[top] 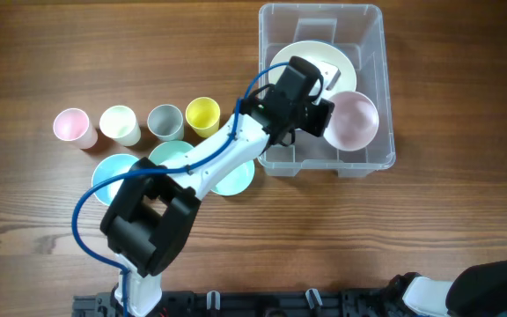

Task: Pack container
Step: 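Carry the pink bowl with the left gripper into the bin's right side, then grasp the light blue bowl with the left gripper and place it in the bin, then grasp the mint green bowl with the left gripper and place it in the bin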

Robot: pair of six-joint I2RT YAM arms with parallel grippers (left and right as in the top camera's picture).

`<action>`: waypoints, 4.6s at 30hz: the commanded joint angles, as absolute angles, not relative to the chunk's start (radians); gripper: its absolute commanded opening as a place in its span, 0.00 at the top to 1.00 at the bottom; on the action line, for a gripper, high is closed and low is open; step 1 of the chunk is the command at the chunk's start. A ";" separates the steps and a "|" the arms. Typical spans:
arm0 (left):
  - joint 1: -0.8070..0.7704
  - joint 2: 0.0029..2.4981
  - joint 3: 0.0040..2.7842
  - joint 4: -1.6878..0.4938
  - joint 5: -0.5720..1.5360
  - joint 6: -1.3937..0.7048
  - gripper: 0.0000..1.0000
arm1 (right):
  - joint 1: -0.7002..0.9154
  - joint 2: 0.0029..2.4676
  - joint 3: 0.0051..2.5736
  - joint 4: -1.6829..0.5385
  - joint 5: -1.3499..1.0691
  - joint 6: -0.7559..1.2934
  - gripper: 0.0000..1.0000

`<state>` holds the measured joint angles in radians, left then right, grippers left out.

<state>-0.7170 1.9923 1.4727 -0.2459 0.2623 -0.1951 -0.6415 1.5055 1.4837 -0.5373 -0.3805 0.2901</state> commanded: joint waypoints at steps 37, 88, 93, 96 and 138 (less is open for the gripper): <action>0.310 1.514 1.329 -1.150 -0.027 -0.618 0.34 | -0.641 1.515 1.490 -0.533 -0.373 0.292 0.00; -0.410 1.525 1.266 -0.231 0.275 -0.178 0.96 | -0.641 1.515 1.490 -0.533 -0.373 0.291 0.00; -0.507 1.733 1.266 -0.027 0.404 -0.182 0.96 | -0.641 1.515 1.490 -0.533 -0.373 0.292 0.00; -0.565 1.786 1.266 -0.007 0.404 -0.187 0.96 | -0.641 1.515 1.490 -0.533 -0.373 0.291 0.00; 0.036 1.481 1.352 -1.183 0.167 -0.352 0.38 | -0.641 1.515 1.490 -0.533 -0.373 0.291 0.00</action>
